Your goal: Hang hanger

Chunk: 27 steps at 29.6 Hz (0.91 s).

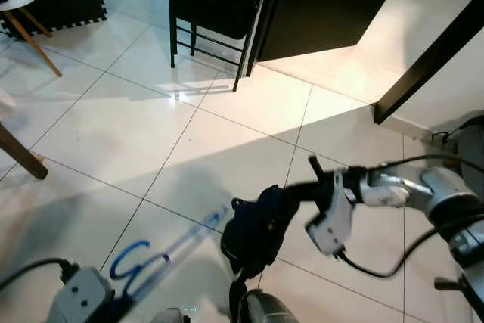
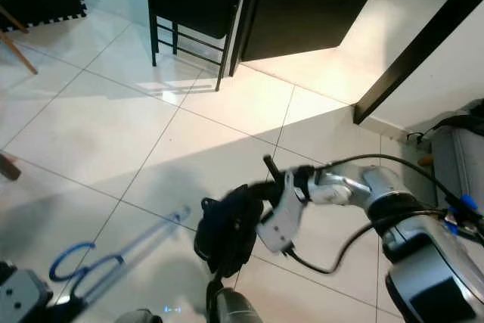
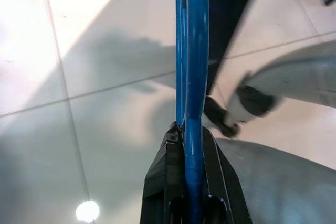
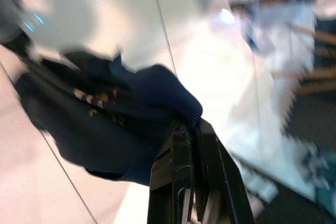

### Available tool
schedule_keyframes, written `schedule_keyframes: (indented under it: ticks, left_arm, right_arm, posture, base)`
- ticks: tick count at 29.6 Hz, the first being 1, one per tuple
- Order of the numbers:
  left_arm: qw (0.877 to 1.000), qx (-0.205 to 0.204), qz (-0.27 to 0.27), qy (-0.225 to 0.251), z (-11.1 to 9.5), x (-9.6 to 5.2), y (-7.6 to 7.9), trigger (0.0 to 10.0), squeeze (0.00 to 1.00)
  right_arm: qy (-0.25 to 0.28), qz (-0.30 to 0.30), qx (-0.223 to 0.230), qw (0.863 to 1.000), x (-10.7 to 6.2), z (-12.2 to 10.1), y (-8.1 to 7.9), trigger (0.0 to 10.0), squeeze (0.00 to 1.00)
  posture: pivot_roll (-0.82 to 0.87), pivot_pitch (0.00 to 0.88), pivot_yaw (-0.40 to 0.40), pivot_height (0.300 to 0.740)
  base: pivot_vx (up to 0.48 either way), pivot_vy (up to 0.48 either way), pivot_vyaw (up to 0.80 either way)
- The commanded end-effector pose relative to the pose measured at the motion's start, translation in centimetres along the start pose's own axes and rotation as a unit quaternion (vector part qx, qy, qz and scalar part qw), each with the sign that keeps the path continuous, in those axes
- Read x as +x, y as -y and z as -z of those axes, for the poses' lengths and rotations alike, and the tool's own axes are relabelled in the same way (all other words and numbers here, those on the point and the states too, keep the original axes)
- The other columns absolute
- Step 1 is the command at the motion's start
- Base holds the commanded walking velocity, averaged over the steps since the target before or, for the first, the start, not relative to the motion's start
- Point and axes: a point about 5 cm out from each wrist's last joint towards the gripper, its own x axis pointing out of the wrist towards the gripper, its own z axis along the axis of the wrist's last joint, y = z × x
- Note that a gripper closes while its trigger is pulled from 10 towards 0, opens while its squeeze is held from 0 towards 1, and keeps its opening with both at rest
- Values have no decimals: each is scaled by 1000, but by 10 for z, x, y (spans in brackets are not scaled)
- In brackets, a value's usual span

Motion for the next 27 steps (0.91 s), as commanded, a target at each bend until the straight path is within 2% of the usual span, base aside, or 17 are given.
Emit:
schedule_keyframes:
  ticks: [1,2,3,4,6,9,11,18,21,27]
  left_arm:
    - [1000,-3,4,-5,4,1,6,10000,0]
    - [1000,1,15,4,-1,6,7,10000,0]
    - [1000,1,15,4,-1,6,7,10000,0]
    - [1000,3,22,11,-4,9,9,10000,0]
    - [998,8,58,26,-13,17,10,10000,0]
    - [997,9,70,30,-15,19,10,10000,0]
    - [993,9,113,38,-25,23,10,10000,0]
    - [988,4,149,29,-26,18,14,10000,0]
    - [988,0,156,13,-23,12,17,10000,0]
    - [988,-4,157,1,-21,8,21,10000,0]
  right_arm:
    - [30,1,-11,999,1,-7,1,10000,0]
    - [51,24,-26,998,6,-13,11,10000,0]
    - [51,24,-26,998,6,-13,11,10000,0]
    - [65,39,-36,996,10,-16,18,10000,0]
    - [108,78,-75,988,19,-28,42,10000,0]
    - [123,87,-90,985,22,-32,49,10000,0]
    - [164,118,-126,971,31,-46,72,10000,0]
    - [178,139,-143,963,34,-52,87,10000,0]
    - [179,152,-153,960,31,-52,96,10000,0]
    - [183,170,-162,955,28,-54,105,10000,0]
  posture:
    - [123,122,-81,740]
    - [121,124,-80,740]
    - [121,124,-80,740]
    - [121,124,-80,740]
    - [116,126,-77,740]
    - [115,126,-76,740]
    - [106,133,-76,740]
    - [104,139,-75,740]
    - [104,143,-80,740]
    - [104,146,-87,740]
  base:
    - [0,0,0]
    - [0,0,0]
    - [0,0,0]
    - [0,0,0]
    - [0,0,0]
    - [0,0,0]
    - [0,0,0]
    - [0,0,0]
    - [0,0,0]
    - [0,0,0]
